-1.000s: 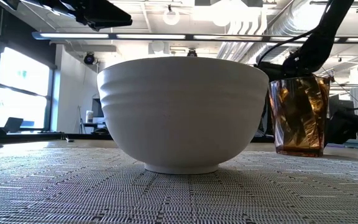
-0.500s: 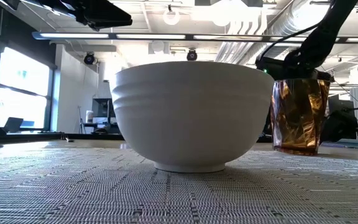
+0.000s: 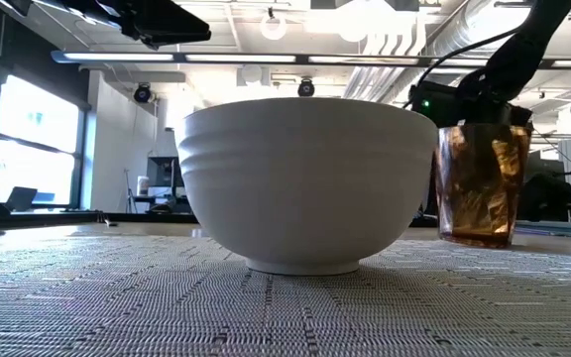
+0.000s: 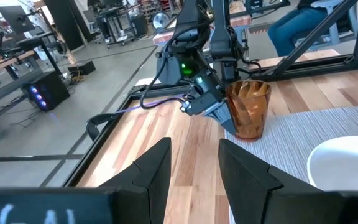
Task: Pick & Place Utensil
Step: Put the brown cup to the top right on the gray mat
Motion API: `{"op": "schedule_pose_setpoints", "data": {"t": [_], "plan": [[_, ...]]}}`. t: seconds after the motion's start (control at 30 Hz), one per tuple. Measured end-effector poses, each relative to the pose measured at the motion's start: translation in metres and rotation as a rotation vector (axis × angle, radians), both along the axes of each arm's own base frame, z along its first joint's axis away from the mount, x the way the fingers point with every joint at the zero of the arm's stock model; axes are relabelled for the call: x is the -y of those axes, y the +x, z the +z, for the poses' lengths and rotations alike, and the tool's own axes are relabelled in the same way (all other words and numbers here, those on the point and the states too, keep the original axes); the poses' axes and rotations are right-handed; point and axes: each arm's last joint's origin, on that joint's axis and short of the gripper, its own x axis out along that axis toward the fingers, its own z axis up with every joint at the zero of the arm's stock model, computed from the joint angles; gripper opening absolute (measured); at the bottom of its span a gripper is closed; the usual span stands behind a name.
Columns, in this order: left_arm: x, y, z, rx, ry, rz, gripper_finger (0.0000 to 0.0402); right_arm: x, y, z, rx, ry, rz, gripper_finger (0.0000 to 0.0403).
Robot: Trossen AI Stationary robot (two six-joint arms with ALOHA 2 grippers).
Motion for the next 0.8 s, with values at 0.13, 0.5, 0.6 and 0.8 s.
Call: {"op": "schedule_pose_setpoints", "data": {"t": [0.13, 0.5, 0.6, 0.8], "plan": [[0.0000, 0.0000, 0.0001, 0.002, 0.000, 0.000, 0.0131, 0.0010, -0.0005, 0.0019, 0.001, -0.033, -0.014, 0.0330], [0.0000, 0.0000, 0.0003, 0.004, -0.001, 0.000, 0.0131, 0.0024, 0.0004, 0.0017, -0.005, -0.082, -0.030, 0.0278], [0.0000, 0.0001, 0.0004, 0.005, -0.001, 0.000, 0.0131, 0.0036, 0.0020, 0.0023, 0.012, -0.116, -0.028, 0.0257], [0.0000, 0.0001, 0.0004, 0.005, -0.001, -0.001, 0.0131, 0.0054, 0.0024, 0.0102, 0.049, -0.190, -0.045, 0.0210]]}}
